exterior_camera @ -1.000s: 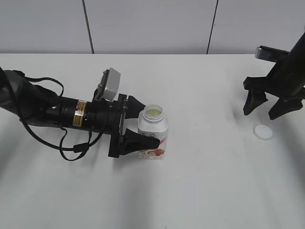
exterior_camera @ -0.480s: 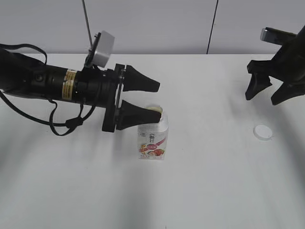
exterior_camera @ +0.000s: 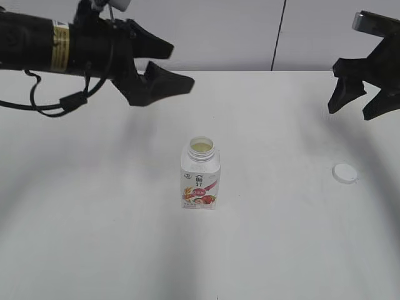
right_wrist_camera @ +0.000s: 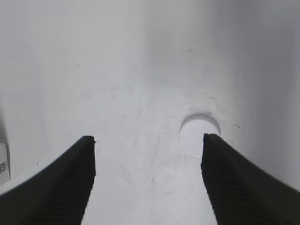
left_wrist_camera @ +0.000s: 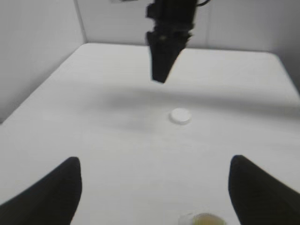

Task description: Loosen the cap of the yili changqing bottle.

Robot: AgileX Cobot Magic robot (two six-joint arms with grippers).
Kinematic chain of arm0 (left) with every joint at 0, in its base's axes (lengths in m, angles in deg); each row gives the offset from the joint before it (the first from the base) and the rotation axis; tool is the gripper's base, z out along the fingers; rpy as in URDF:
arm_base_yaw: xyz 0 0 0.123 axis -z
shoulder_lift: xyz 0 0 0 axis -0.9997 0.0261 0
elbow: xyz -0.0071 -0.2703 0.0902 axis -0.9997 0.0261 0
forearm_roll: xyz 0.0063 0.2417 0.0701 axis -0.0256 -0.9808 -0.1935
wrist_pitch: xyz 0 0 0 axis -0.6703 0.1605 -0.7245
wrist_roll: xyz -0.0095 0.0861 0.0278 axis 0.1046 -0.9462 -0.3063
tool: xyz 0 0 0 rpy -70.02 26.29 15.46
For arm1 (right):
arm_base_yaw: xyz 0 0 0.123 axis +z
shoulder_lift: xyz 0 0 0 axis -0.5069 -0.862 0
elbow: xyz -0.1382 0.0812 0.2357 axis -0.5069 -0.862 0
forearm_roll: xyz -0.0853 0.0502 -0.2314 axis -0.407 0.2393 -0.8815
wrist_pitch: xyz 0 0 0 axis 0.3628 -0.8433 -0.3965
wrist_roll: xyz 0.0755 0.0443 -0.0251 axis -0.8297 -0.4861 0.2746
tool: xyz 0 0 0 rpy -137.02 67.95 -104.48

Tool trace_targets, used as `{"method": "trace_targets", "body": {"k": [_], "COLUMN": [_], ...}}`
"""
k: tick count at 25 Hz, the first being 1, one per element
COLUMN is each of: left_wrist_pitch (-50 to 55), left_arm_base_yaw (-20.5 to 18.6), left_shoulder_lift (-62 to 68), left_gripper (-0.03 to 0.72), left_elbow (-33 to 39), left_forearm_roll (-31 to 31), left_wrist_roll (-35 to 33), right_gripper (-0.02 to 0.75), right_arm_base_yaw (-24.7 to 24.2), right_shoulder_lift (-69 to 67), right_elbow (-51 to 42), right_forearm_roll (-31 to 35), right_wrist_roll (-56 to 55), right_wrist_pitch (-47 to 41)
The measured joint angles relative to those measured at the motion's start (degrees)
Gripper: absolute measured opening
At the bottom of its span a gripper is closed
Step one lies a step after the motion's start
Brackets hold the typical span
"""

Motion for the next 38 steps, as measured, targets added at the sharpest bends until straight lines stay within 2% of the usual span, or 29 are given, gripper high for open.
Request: {"method": "trace_targets", "body": {"k": [6,9,11,15,17,20,25,29,33,38], "left_wrist_pitch": [35.4,53.1,63.2,72.6,75.7,82.4,101.3,113.7,118.0,118.2], "left_arm_base_yaw": [0.0,0.0,-0.1,-0.1,-0.1,0.0,-0.3,-1.1,-1.4,-1.5], "left_shoulder_lift": [-7.0,-7.4,-7.4,-7.4,-7.6,-8.5,-10.6,-10.7,-12.0,-20.1], "left_gripper": [0.582,0.582,0.582,0.582,0.582,0.582,0.582,0.582,0.573,0.532], "left_elbow": [0.1,0.1,0.1,0.1,0.0,-2.0,-7.9,-9.2,-9.2,-6.5], "left_forearm_roll": [-4.0,3.7,12.6,40.9,53.1,64.8,76.3,84.5,87.1,89.1], "left_wrist_roll": [9.9,11.0,6.8,-12.1,-18.1,-23.7,-34.7,-42.9,-45.0,-45.5], "right_gripper": [0.554,0.554,0.554,0.554,0.554,0.554,0.554,0.554,0.554,0.554], "right_arm_base_yaw": [0.0,0.0,0.0,0.0,0.0,0.0,0.0,0.0,0.0,0.0], "right_shoulder_lift": [2.2,3.1,3.4,3.6,3.7,3.7,3.8,4.4,8.4,19.2], "right_elbow": [0.9,0.9,1.1,2.9,4.1,6.0,7.1,7.1,4.1,-8.6], "right_forearm_roll": [-0.2,-0.4,-0.5,-1.7,-2.2,-3.4,-6.0,-7.1,-7.1,-7.0], "right_wrist_roll": [0.0,0.1,0.1,0.1,0.2,0.2,0.0,-1.2,-2.1,-2.5], "right_wrist_pitch": [-2.0,-2.3,-3.1,-6.0,-8.0,-11.9,-15.5,-15.6,-15.6,-15.6]}}
